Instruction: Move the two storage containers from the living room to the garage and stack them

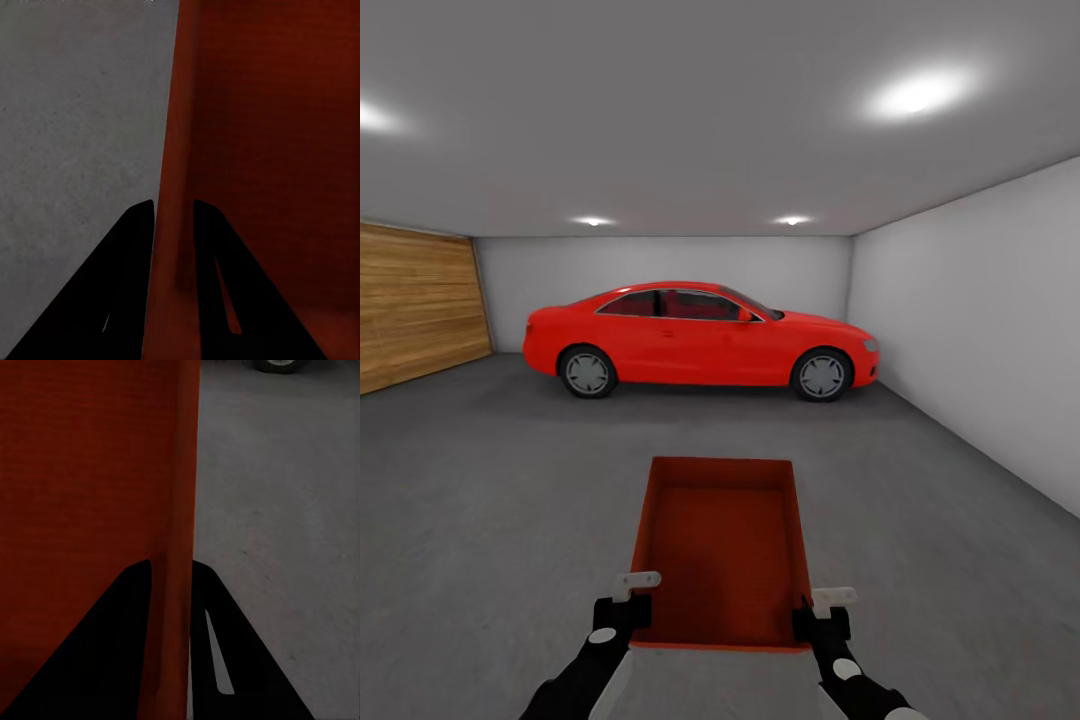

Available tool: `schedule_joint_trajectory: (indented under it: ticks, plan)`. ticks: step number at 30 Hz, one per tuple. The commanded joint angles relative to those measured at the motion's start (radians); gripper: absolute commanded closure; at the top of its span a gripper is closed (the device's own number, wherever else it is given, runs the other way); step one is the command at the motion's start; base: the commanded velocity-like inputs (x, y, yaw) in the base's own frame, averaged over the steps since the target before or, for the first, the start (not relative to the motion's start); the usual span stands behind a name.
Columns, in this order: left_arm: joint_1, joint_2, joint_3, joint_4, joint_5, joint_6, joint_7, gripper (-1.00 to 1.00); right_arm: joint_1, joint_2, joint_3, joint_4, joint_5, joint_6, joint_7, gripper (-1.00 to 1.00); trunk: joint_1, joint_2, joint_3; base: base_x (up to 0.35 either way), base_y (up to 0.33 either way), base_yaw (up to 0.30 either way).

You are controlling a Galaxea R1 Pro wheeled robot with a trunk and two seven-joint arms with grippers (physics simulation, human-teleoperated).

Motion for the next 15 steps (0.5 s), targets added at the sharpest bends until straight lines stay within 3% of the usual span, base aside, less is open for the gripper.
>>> schedule_joint_trajectory:
  ticks: [1, 15]
  plan:
    - [0.000, 0.006, -0.006, 0.010, 0.013, 0.005, 0.038, 1.00, -0.002, 0.000, -0.030, -0.010, 0.001, -0.049, -0.014, 1.00, 0.001, -0.001, -0.002, 0.321, 0.000, 0.000]
    - [0.000, 0.006, -0.005, 0.010, 0.013, 0.005, 0.038, 1.00, -0.002, 0.000, -0.030, -0.010, 0.001, -0.049, -0.014, 1.00, 0.001, -0.001, -0.002, 0.321, 0.000, 0.000]
